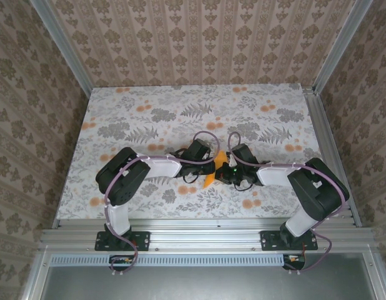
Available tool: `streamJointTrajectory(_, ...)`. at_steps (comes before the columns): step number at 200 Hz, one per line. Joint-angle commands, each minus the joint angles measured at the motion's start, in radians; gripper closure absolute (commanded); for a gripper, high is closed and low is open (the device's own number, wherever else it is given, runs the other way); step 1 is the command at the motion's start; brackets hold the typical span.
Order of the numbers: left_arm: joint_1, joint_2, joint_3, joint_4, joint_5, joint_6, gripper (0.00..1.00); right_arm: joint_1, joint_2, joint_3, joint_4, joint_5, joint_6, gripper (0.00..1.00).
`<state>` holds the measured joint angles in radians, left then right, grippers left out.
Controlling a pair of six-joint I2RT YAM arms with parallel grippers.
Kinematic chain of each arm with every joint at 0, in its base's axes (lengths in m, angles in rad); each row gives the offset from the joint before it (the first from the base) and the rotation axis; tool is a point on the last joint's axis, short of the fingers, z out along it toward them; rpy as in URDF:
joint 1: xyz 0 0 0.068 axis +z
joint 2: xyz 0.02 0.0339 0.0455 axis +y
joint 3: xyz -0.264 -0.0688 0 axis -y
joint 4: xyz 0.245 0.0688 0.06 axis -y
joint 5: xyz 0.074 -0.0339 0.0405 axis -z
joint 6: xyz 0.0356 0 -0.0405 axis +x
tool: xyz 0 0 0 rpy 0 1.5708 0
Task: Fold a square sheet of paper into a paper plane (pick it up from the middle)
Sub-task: Perform the fifth fold on the wing at the bottom-center of the table.
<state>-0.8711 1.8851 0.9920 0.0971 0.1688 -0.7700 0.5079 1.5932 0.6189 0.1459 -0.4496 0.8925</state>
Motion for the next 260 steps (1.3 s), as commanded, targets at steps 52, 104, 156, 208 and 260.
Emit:
streamJointTrajectory(52,-0.007,0.005,0.012,-0.06,0.014,0.03,0.92,-0.038,0.017,0.012,-0.007,-0.001,0.012,0.87)
streamJointTrajectory(104,-0.009,-0.023,0.01,-0.054,0.018,0.022,0.92,-0.039,0.074,0.028,0.025,-0.012,0.025,0.87)
streamJointTrajectory(156,-0.018,-0.036,0.018,-0.03,0.057,0.005,0.91,-0.038,0.099,0.033,0.016,-0.006,0.022,0.91)
streamJointTrajectory(208,-0.026,-0.048,0.024,-0.031,0.057,-0.001,0.91,-0.04,0.108,0.031,0.014,-0.004,0.015,0.93)
streamJointTrajectory(260,-0.025,-0.08,0.037,-0.074,0.031,0.028,0.91,-0.043,0.089,0.026,0.0,0.0,0.007,0.93)
